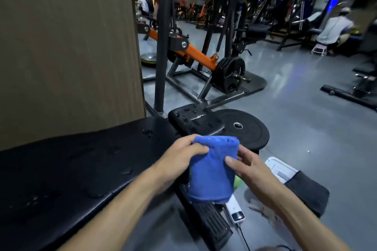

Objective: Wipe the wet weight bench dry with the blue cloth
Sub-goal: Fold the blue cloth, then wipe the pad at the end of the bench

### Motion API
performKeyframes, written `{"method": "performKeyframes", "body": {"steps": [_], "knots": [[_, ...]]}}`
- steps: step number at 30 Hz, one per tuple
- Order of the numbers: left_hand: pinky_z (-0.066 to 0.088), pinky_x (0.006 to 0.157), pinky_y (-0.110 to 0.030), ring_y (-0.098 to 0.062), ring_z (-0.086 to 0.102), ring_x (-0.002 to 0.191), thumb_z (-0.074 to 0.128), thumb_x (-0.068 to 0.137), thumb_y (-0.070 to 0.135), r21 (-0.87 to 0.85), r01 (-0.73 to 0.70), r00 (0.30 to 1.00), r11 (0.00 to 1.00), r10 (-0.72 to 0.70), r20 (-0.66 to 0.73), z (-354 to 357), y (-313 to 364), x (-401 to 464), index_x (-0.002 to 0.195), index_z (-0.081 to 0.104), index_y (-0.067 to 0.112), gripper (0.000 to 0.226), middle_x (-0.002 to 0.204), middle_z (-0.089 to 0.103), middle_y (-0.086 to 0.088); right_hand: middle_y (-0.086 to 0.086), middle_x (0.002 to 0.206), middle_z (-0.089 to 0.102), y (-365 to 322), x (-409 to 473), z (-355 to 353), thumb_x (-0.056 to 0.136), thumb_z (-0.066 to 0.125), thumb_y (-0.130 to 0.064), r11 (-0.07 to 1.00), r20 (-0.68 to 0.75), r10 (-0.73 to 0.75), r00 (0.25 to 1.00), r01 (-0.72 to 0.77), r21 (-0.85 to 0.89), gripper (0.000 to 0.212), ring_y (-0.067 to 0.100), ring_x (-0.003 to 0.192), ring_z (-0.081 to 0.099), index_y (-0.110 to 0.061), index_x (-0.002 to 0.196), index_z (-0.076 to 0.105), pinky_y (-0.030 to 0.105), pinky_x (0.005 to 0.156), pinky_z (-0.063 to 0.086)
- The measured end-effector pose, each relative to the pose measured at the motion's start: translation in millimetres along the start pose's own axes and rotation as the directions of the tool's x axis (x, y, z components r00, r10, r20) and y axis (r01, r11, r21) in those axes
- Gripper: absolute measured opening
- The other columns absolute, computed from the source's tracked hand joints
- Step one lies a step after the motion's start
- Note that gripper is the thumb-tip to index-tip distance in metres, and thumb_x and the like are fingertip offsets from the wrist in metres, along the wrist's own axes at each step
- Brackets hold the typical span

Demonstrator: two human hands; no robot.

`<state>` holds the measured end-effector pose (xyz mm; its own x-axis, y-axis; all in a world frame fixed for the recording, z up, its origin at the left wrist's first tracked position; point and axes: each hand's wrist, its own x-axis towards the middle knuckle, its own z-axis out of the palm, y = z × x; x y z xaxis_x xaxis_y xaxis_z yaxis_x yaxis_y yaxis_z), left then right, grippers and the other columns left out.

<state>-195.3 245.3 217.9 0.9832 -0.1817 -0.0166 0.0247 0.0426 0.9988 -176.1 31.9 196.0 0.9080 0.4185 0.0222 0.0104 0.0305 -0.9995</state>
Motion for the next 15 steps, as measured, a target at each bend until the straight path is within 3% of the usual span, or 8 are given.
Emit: {"method": "performKeyframes", "body": {"steps": [3,5,9,11,15], "knots": [[0.051,0.099,-0.044,-0.032,0.069,0.113,0.053,0.095,0.008,-0.048,-0.047,0.999,0.998,0.046,-0.029,18,27,-7,0.116,0.071,0.006,0.028,0.115,0.074,-0.016,0.018,0.123,0.069,-30,-17,-6,0.087,0.071,-0.025,0.999,0.036,-0.009,0.999,0.008,0.034,0.04,0.03,0.114,0.066,-0.008,0.122,0.068,0.04,0.091,0.054],[0.053,0.099,-0.044,-0.031,0.069,0.113,0.053,0.098,0.006,-0.037,-0.047,0.997,0.998,0.044,-0.067,28,33,-10,0.116,0.071,0.007,0.026,0.114,0.076,-0.013,0.02,0.121,0.07,-37,-26,-8,0.086,0.07,-0.023,0.994,0.052,0.015,0.999,-0.02,0.104,0.037,0.03,0.109,0.067,-0.006,0.119,0.069,0.038,0.088,0.056],[0.054,0.072,-0.022,-0.012,0.072,0.091,0.061,0.098,0.012,0.052,-0.018,0.984,0.998,0.027,-0.177,42,18,-18,0.107,0.072,0.015,0.015,0.098,0.078,0.001,0.022,0.12,0.069,-32,-29,-12,0.088,0.069,-0.025,0.981,0.058,0.105,0.993,-0.113,0.16,0.037,0.032,0.108,0.067,-0.003,0.119,0.069,0.044,0.096,0.051],[0.053,0.071,-0.024,-0.013,0.07,0.089,0.063,0.097,0.016,0.093,0.013,0.952,0.996,0.016,-0.305,38,4,-22,0.105,0.071,0.018,0.011,0.095,0.076,0.003,0.02,0.119,0.071,-24,-24,-11,0.093,0.066,-0.022,0.974,0.034,0.157,0.987,-0.16,0.162,0.033,0.031,0.106,0.069,-0.003,0.119,0.068,0.04,0.091,0.055],[0.053,0.065,-0.024,-0.014,0.069,0.081,0.061,0.098,0.017,0.142,0.107,0.889,0.984,-0.031,-0.456,9,-18,-32,0.102,0.07,0.022,0.011,0.103,0.073,-0.008,0.016,0.108,0.075,-6,3,-23,0.098,0.06,-0.021,0.952,-0.182,0.262,0.948,-0.222,0.211,0.028,0.027,0.094,0.073,0.0,0.114,0.068,0.034,0.073,0.06]]}}
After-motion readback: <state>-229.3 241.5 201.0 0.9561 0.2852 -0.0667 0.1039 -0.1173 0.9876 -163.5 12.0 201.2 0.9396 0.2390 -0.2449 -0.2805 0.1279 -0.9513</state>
